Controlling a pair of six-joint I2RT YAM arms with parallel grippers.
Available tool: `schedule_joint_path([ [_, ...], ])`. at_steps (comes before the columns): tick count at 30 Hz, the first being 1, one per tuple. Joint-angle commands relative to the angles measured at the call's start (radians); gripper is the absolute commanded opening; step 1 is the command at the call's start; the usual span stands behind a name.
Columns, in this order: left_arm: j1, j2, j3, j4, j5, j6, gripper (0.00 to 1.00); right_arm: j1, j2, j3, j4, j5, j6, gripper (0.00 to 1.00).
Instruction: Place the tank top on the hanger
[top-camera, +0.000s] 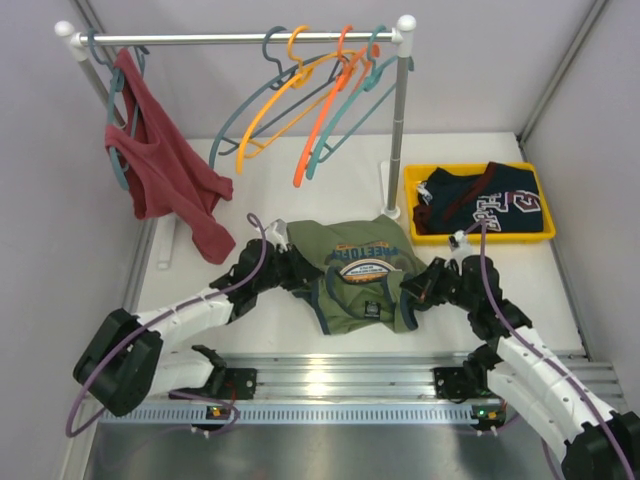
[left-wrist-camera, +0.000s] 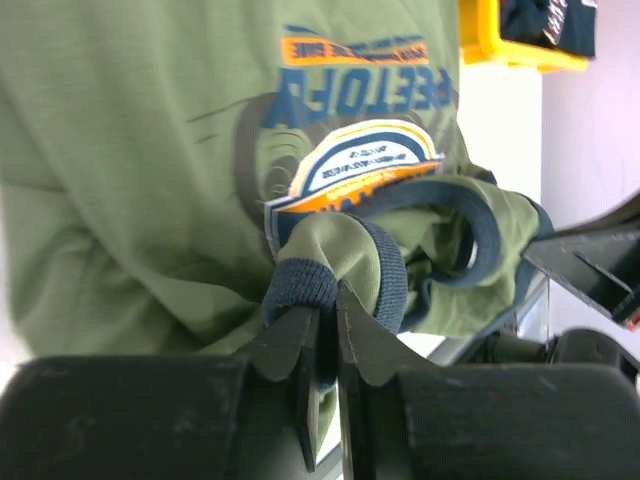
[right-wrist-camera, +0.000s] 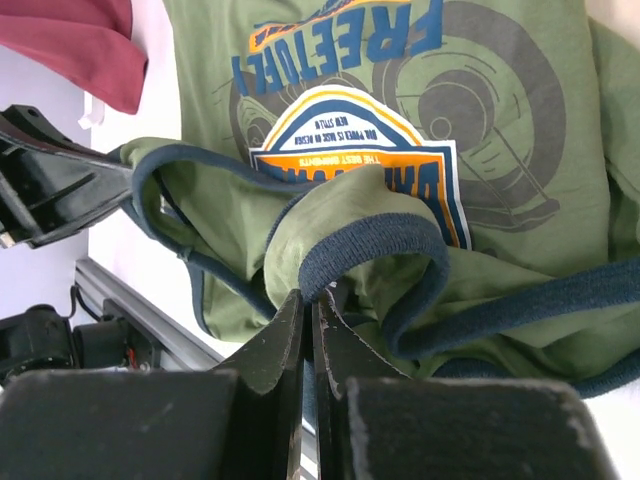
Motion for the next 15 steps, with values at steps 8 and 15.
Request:
schedule_joint_path([
  [8,0.002,-0.206,0.058,-0.203,0.038,0.082,0.46,0.011,-0.021,-0.001,0.018,0.013,-0.051,0.00],
  [15,0.001,-0.369,0.093,-0.441,0.061,0.160,0.50,0.011,-0.006,-0.001,0.029,0.011,-0.055,0.00],
])
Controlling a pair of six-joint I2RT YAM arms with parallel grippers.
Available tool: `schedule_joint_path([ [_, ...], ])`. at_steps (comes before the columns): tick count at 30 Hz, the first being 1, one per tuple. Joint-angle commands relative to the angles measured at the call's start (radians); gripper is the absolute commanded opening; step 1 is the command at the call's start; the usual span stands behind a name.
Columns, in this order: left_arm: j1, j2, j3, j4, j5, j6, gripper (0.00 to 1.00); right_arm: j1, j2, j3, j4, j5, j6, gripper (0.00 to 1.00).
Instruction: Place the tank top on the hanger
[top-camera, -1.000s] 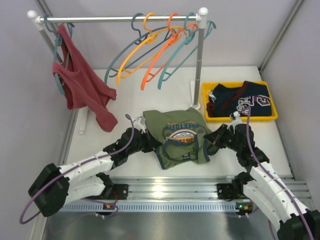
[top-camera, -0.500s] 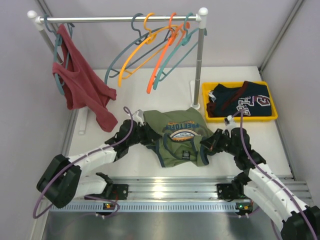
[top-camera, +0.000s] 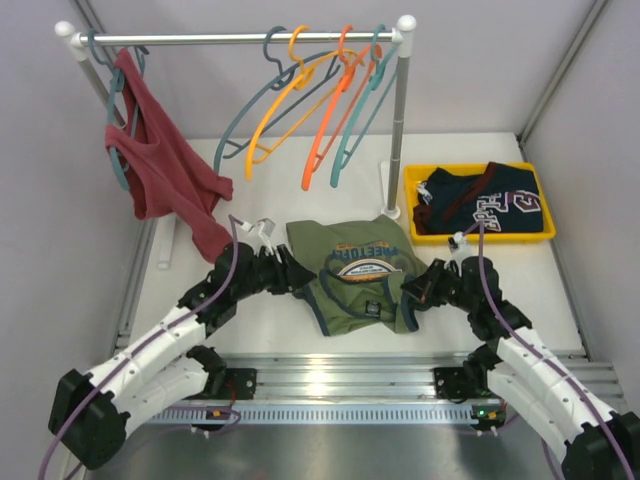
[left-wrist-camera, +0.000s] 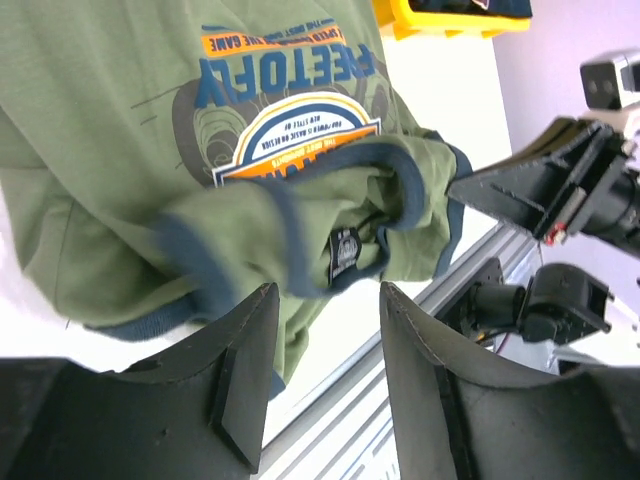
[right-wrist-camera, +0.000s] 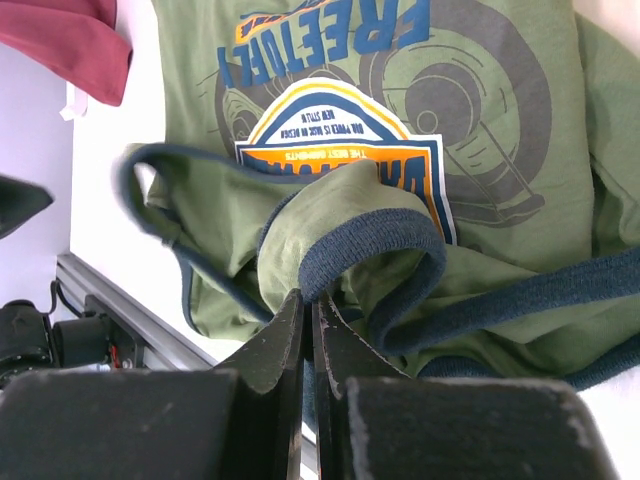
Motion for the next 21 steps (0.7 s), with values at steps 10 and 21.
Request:
schedule_joint_path([
  [10,-0.001,-0.214,0.280,-0.285,0.189,0.165,0.49,0.010,0.035,0.015,0.051,0.001,-0.024,0.00],
  [21,-0.001,-0.037,0.824,-0.156,0.015,0.392,0.49,0.010,0.053,0.009,0.055,0.000,-0.041,0.00],
])
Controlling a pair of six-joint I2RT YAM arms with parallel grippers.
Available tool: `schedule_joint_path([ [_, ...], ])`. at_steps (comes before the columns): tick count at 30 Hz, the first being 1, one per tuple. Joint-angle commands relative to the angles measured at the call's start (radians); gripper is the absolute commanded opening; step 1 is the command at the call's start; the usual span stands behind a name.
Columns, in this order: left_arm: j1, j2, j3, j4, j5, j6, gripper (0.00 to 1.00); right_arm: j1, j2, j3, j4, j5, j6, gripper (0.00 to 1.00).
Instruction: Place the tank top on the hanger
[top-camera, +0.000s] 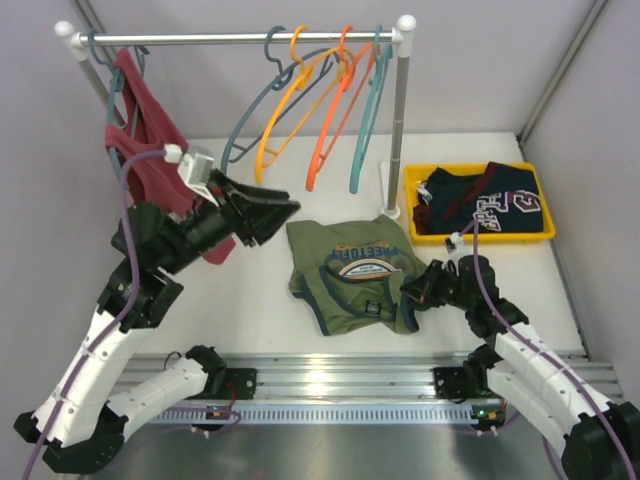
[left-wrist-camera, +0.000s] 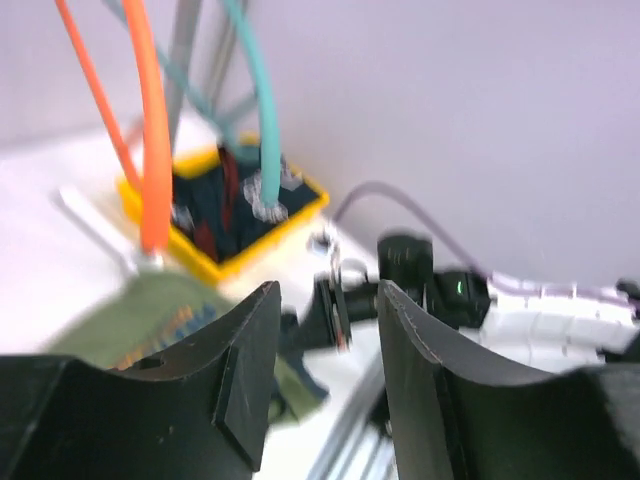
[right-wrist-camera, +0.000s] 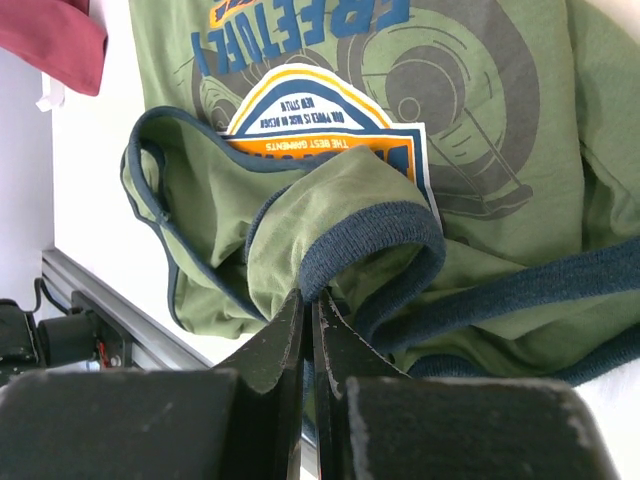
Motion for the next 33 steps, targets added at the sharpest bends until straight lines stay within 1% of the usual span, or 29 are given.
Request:
schedule_joint_path([
  [1,0.001,0.078,0.182,0.087,-0.200,0.144,0.49,0.012,0.001,0.009,0.048,0.003,-0.033,0.00],
  [2,0.001,0.092,0.211,0.098,-0.240,0.199,0.49,0.010,0.001,0.009,0.043,0.003,-0.039,0.00],
  [3,0.001,0.115,0.250,0.146,-0.283,0.226,0.50,0.010,0.000,0.006,0.042,0.005,-0.040,0.00],
  [4,0.001,0.127,0.270,0.164,-0.361,0.249,0.51,0.010,0.001,0.004,0.042,0.005,-0.043,0.00],
  [6,0.001,0.176,0.325,0.200,-0.441,0.309,0.52,0.010,0.004,0.003,0.039,0.003,-0.049,0.00],
  [8,0.001,0.222,0.374,0.191,-0.512,0.358,0.52,0.010,0.010,0.004,0.040,0.002,-0.057,0.00],
  [9,0.001,0.274,0.433,0.179,-0.543,0.373,0.52,0.010,0.013,0.006,0.039,-0.003,-0.060,0.00],
  [10,0.002,0.302,0.461,0.144,-0.608,0.394,0.52,0.010,0.020,0.009,0.039,-0.007,-0.066,0.00],
  [13,0.012,0.386,0.550,0.110,-0.647,0.428,0.52,0.012,0.033,0.015,0.039,-0.016,-0.077,0.00],
  [15,0.022,0.423,0.590,0.098,-0.629,0.441,0.53,0.010,0.035,0.017,0.035,-0.020,-0.088,0.00],
  [20,0.084,0.543,0.776,-0.077,-0.565,0.451,0.53,0.010,0.049,0.018,0.034,-0.038,-0.102,0.00],
  [25,0.136,0.586,0.852,-0.172,-0.532,0.473,0.53,0.009,0.041,0.020,0.025,-0.044,-0.109,0.00],
  [26,0.165,0.596,0.865,-0.216,-0.482,0.471,0.53,0.010,0.040,0.018,0.023,-0.044,-0.108,0.00],
  [28,0.186,0.613,0.885,-0.244,-0.430,0.455,0.53,0.010,0.041,0.018,0.022,-0.047,-0.111,0.00],
  [30,0.199,0.623,0.883,-0.264,-0.394,0.451,0.53,0.010,0.043,0.017,0.023,-0.049,-0.111,0.00],
  [32,0.205,0.635,0.885,-0.286,-0.394,0.456,0.53,0.012,0.041,0.017,0.023,-0.049,-0.111,0.00],
  [33,0.209,0.635,0.887,-0.304,-0.362,0.462,0.53,0.010,0.038,0.015,0.022,-0.050,-0.108,0.00],
])
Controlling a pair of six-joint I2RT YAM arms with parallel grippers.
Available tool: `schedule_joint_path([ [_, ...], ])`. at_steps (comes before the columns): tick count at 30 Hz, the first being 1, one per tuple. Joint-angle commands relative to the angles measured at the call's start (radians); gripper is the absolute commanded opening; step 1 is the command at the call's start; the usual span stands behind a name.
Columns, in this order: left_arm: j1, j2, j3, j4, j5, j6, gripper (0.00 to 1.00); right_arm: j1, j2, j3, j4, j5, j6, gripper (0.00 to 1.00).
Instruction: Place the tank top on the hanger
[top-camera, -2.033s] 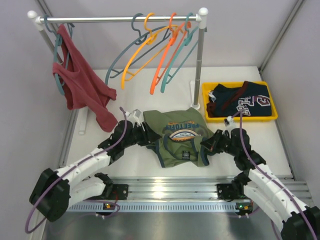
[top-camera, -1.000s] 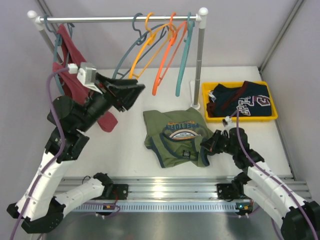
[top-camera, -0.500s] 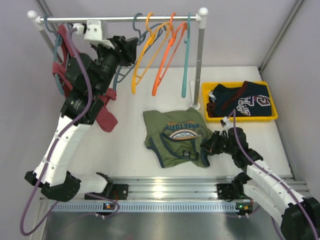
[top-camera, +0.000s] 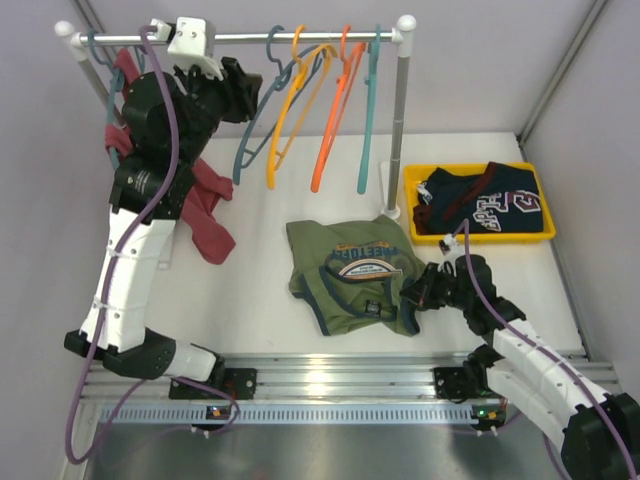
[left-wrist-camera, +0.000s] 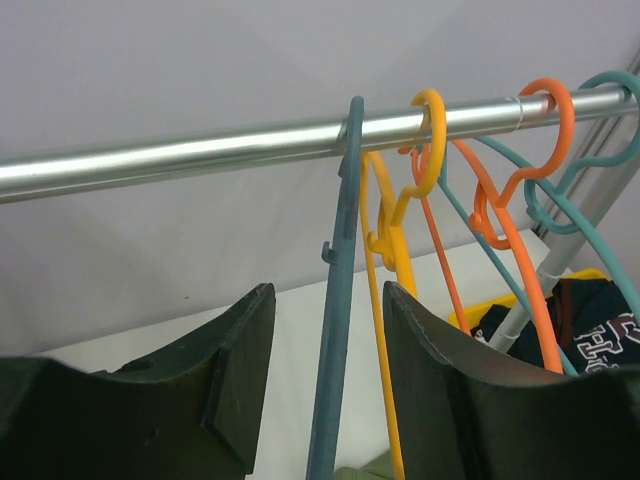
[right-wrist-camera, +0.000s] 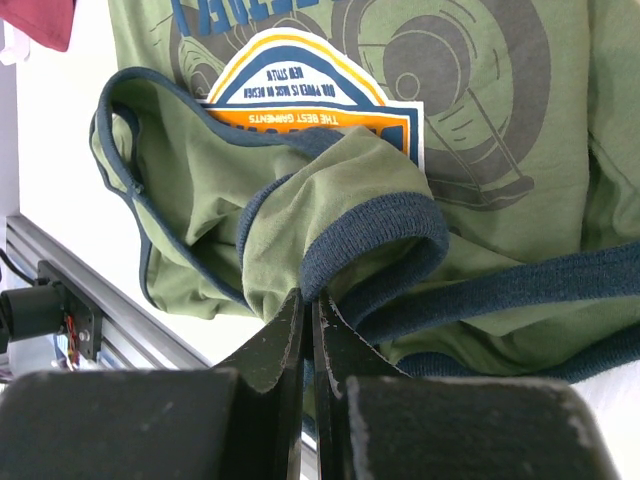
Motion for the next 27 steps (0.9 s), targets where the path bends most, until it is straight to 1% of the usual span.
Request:
schedule_joint_path([
  [1,0.014,0.021,0.021,-0.072,0.094,0.017,0.52,0.009,-0.010,0.017,0.027,-0.018,-0.022,0.00],
  [5,0.015,0.019,-0.008,-0.076,0.126,0.023,0.52,0.010,-0.010,0.017,0.024,-0.018,-0.026,0.00],
  [12,0.014,0.027,-0.031,-0.104,0.069,0.049,0.51,0.010,-0.015,0.011,0.024,-0.019,-0.025,0.00],
  [17,0.014,0.039,-0.035,-0.124,0.100,0.057,0.51,0.010,-0.012,0.005,0.028,-0.019,-0.026,0.00],
  [27,0.014,0.042,-0.054,-0.147,0.088,0.069,0.50,0.010,-0.010,0.000,0.034,-0.022,-0.025,0.00],
])
